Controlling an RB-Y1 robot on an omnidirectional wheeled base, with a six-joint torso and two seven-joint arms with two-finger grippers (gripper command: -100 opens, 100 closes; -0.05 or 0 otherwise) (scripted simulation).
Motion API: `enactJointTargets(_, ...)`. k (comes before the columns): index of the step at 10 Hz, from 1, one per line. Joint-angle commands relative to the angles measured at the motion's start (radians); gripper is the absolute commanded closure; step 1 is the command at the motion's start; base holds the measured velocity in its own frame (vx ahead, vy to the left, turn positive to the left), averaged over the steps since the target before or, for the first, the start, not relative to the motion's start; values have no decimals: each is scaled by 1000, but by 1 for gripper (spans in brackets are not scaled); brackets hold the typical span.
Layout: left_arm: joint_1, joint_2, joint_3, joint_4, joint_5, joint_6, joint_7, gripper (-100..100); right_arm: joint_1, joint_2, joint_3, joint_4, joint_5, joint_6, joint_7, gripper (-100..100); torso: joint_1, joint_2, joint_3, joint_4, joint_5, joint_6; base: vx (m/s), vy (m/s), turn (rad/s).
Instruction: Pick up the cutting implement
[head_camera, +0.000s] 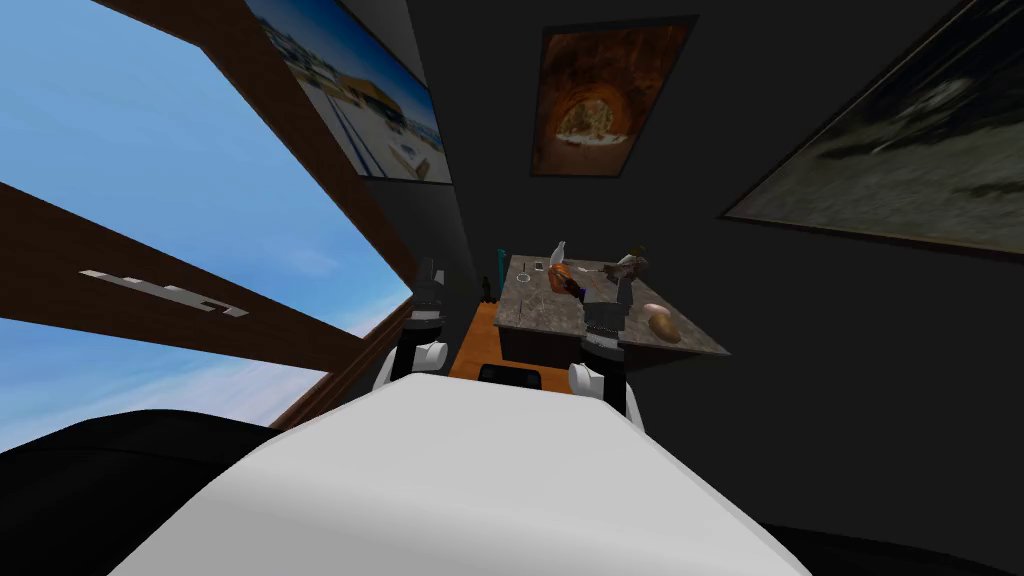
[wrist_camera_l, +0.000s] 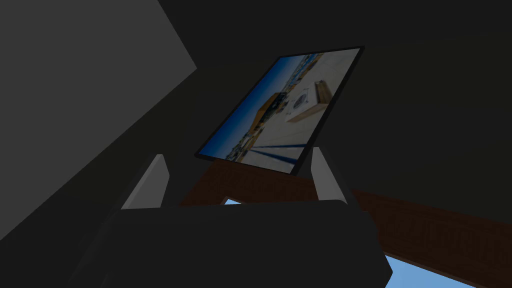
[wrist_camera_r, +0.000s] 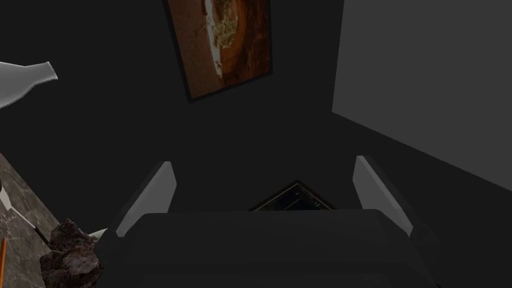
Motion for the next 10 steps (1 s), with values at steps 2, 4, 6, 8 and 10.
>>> enactJointTargets(2,0,0,0,0,0,0,0,0,5,-78,-12,21,5,20,15,-100,0,0,0,0,0,0,-1,13,29)
enactJointTargets(4,0,0,0,0,0,0,0,0,7,-126,-20,35,9,33,24,-100,1,0,0,0,0,0,1,17,21)
enactJointTargets(6,0,0,0,0,0,0,0,0,11,-167,-29,51,13,49,35,-100,1,0,0,0,0,0,-2,24,32)
enactJointTargets(8,0,0,0,0,0,0,0,0,19,-237,-50,89,23,86,61,-100,1,0,0,0,0,0,-7,31,58)
enactJointTargets(10,0,0,0,0,0,0,0,0,23,-286,-62,111,28,107,76,-100,2,0,0,0,0,0,-3,34,46)
